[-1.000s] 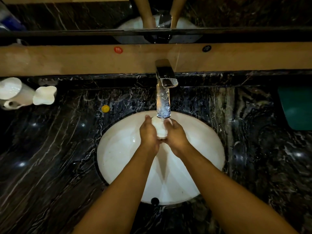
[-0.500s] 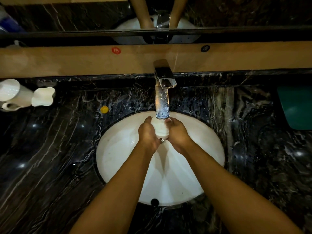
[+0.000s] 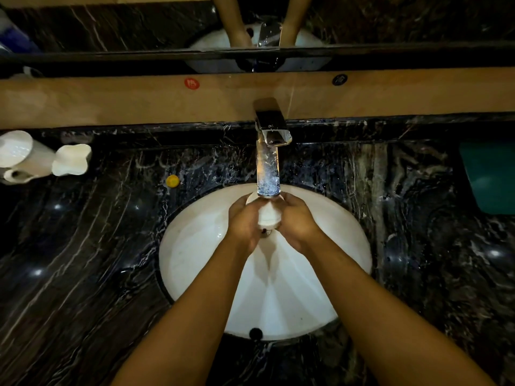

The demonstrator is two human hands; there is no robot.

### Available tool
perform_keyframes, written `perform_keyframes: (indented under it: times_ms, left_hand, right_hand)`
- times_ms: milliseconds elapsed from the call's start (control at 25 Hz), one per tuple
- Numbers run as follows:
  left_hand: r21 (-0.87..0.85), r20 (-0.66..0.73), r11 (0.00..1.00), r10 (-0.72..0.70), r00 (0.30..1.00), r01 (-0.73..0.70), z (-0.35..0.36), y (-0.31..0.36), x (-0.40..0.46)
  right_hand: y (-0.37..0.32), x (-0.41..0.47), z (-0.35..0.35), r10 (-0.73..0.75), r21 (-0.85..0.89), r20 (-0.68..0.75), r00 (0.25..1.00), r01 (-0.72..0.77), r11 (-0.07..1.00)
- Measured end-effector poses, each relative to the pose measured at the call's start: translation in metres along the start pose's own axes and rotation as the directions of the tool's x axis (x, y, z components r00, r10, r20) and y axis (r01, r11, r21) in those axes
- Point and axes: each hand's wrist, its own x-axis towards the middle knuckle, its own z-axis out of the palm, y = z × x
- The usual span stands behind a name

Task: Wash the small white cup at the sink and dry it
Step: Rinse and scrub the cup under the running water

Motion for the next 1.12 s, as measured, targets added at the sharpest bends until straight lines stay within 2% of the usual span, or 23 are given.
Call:
perform_keyframes:
  times_ms: [40, 120, 200, 280, 400, 480, 560, 680, 800, 880, 1000, 1120]
  left_hand:
    - [0.145, -0.033, 0.987, 0.077, 0.996, -0.071, -0.002, -0.002, 0.002]
    - [0.313, -0.049, 0.939, 0.162, 0.986, -0.139, -0.004, -0.006, 0.002]
    - [0.359, -0.075, 0.929, 0.119, 0.99, -0.085, -0.003, -0.008, 0.003]
    - [0.292, -0.121, 0.956, 0.032, 0.992, 0.005, 0.001, -0.01, 0.006]
    - [-0.024, -0.171, 0.992, -0.129, 0.977, 0.127, 0.013, -0.015, 0.009]
    - [-0.206, -0.191, 0.958, -0.238, 0.952, 0.198, 0.016, -0.019, 0.008]
    - [-0.279, -0.16, 0.925, -0.308, 0.938, 0.256, 0.014, -0.019, 0.003]
    - [-0.263, -0.147, 0.918, -0.342, 0.928, 0.297, 0.006, -0.017, 0.002]
    - [-0.159, -0.165, 0.958, -0.266, 0.95, 0.24, 0.007, -0.016, 0.004]
    - [-0.125, -0.171, 0.978, -0.186, 0.968, 0.166, 0.009, -0.015, 0.005]
    - [-0.129, -0.092, 0.983, -0.141, 0.986, 0.128, 0.007, -0.018, 0.009]
    - [0.035, -0.045, 0.994, -0.106, 0.993, 0.108, 0.001, -0.025, 0.013]
  right_hand:
    - [-0.001, -0.003, -0.005, -0.006, 0.067, 0.042, 0.999, 0.004, 0.998]
    - [-0.004, -0.007, -0.012, -0.012, 0.139, 0.079, 0.997, 0.001, 0.99]
    - [-0.005, -0.008, -0.015, -0.027, 0.16, 0.096, 0.995, 0.012, 0.987]
    - [-0.002, -0.012, -0.011, -0.041, 0.214, 0.107, 0.993, 0.017, 0.977]
    - [0.013, -0.021, 0.0, -0.151, 0.18, 0.072, 0.986, 0.136, 0.974]
    - [0.023, -0.023, 0.007, -0.189, 0.128, -0.001, 0.982, 0.187, 0.974]
    - [0.028, -0.022, 0.013, -0.197, 0.025, -0.006, 0.98, 0.198, 0.98]
    - [0.028, -0.02, 0.018, -0.212, -0.176, 0.007, 0.977, 0.21, 0.962]
    - [0.027, -0.015, 0.023, -0.259, -0.253, -0.091, 0.962, 0.229, 0.94]
    - [0.028, -0.016, 0.03, -0.229, -0.198, -0.148, 0.962, 0.198, 0.96]
    - [0.023, -0.016, 0.03, -0.202, -0.093, -0.225, 0.953, 0.186, 0.978]
    - [0.006, -0.009, 0.024, -0.036, 0.024, -0.277, 0.96, 0.044, 0.999]
